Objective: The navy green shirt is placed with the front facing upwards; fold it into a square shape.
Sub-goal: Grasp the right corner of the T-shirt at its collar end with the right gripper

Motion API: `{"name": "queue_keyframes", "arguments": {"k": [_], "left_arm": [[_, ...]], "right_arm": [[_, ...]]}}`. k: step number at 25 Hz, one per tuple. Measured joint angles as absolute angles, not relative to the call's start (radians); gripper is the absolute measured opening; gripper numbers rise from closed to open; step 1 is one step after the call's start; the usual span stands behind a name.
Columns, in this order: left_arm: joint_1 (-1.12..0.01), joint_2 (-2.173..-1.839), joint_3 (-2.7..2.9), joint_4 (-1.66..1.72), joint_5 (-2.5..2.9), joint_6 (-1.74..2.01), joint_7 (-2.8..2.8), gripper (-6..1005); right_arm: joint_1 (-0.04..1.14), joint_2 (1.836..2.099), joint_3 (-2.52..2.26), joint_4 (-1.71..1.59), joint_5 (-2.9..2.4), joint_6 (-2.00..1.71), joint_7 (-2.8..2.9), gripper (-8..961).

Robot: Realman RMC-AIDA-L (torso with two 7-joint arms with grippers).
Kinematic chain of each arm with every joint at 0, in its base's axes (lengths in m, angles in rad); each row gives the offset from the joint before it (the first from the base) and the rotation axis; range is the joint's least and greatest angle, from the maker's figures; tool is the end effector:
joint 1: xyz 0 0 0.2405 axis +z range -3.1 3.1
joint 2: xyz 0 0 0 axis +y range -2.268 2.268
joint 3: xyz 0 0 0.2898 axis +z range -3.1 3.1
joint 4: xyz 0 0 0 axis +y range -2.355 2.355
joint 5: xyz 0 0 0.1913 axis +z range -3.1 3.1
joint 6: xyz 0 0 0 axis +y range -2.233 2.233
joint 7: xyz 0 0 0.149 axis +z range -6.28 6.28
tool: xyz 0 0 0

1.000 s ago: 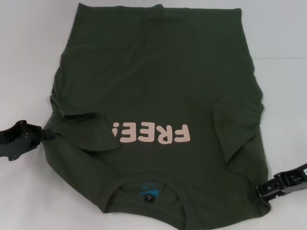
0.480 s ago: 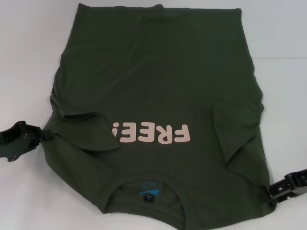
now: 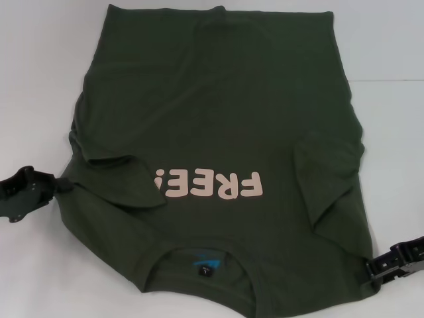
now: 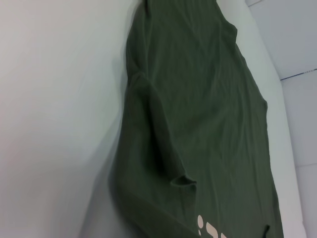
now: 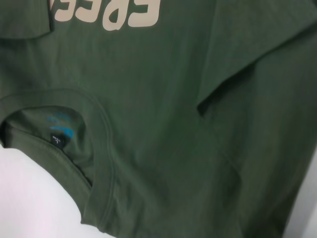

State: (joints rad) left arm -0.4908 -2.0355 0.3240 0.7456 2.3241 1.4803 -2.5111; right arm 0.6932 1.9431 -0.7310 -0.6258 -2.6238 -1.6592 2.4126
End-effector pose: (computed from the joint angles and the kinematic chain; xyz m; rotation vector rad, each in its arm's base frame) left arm -0.3539 0.3287 0.0361 -1.7496 -2.1017 -0.7540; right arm 0.3166 0.3340 0.0093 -2.4239 1.9023 -0.2325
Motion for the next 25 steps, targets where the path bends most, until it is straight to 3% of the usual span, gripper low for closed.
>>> {"name": "queue_keyframes", "arguments": {"k": [10,20,23,25], "left_arm": [[-0.489,-2.036,0.320,0.746,2.322,1.479,-2.510,55],[-0.489,-2.036,0.321,0.746,2.319,1.476,-2.510,55],[-0.489,-2.036,0.321,0.745,2.319,1.476,-2.510,55],[-0.489,-2.036,0.321,0.746,2.319,1.475,-2.510,55]], "right_arm": [[0.688,1.946,-0.735,-0.630,-2.627,-1.674,2.413,530],[0.686,1.941,-0.734,-0.632,-2.635,-1.683,2.425,325],[0.688,1.940,-0.735,-0.632,-2.648,-1.683,2.430,144],[0.688,1.940,-0.731,-0.634,-2.651,-1.683,2.433,148]]}}
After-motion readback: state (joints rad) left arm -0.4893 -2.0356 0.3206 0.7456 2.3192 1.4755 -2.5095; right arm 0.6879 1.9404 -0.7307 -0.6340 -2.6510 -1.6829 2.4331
